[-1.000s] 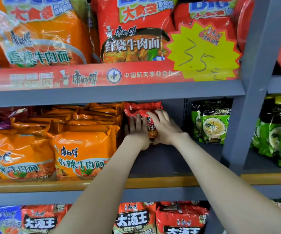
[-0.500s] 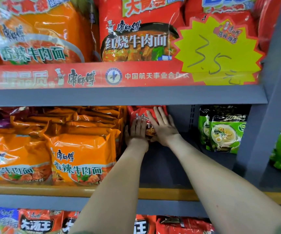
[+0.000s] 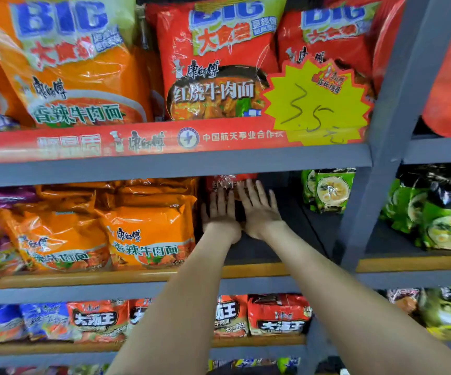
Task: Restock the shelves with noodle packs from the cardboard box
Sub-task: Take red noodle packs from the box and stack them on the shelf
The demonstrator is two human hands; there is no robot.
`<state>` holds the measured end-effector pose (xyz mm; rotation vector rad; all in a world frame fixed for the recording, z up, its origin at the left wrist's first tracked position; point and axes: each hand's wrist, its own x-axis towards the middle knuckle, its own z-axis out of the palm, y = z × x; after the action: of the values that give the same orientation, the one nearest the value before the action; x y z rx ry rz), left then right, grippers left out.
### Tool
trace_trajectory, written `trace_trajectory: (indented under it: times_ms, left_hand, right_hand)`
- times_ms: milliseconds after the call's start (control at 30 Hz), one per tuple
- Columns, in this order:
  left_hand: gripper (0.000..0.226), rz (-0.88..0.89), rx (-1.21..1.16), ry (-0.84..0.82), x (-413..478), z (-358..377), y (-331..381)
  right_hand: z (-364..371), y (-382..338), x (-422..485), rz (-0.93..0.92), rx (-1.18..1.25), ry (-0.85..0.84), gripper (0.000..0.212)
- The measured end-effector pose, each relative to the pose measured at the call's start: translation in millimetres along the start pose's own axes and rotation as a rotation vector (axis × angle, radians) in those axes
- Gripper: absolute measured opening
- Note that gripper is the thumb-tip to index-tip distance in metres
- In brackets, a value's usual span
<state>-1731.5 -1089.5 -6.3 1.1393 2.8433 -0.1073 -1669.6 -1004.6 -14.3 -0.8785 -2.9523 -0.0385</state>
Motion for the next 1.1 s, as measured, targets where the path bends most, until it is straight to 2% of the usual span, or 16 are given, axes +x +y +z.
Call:
trace_trajectory:
  times_ms: [133,300,433,533,600,667,733,800,867,1100]
  left_hand:
    - [0.076,0.024,-0.003,-0.078,-31.9,0.5,3.8]
    - [0.054,0.075,-0.164,-0.028,-67.4,-9.2,2.5]
    - [0.034,0.151,-0.298,0.096,-109.8,-18.0,-7.6]
    - [0.029,0.138,-0.326,0.261,-152.5,-14.6,-18.9]
    - [0.030,0.094,-0.400,0.329,-184.2,-1.2,-30.4]
    - [0.031,0.037,-0.473,0.336,-216.3,22.3,-45.6]
    - [0.033,-0.059,-0.496,0.304,-246.3,54.3,-62.4]
    - [0.034,-0.168,-0.513,0.242,-275.1,91.6,-81.9]
    - [0.034,-0.285,-0.519,0.160,-304.5,131.0,-106.4]
    - [0.039,-0.689,-0.563,-0.115,-389.8,267.5,-207.6]
  right_hand:
    - [-9.3,-8.6,-39.6,0.013,0.025,-0.047,0.081]
    - [-22.6,-14.9,-81.4,-0.040,0.106,0.072,0.041]
    - [-24.1,-25.2,-109.8,-0.105,0.151,0.208,0.028]
    - [-23.8,-39.9,-135.1,-0.231,0.244,0.390,0.015]
    - [-17.2,-53.1,-157.2,-0.301,0.341,0.475,0.015]
    - [-5.0,-68.1,-182.7,-0.370,0.433,0.474,0.025]
    - [12.5,-86.9,-203.2,-0.446,0.500,0.477,0.021]
    - [40.9,-110.4,-220.0,-0.522,0.517,0.404,0.015]
    - [74.6,-137.6,-236.7,-0.565,0.536,0.254,0.011]
    - [193.8,-237.2,-274.9,-0.756,0.453,-0.327,0.030]
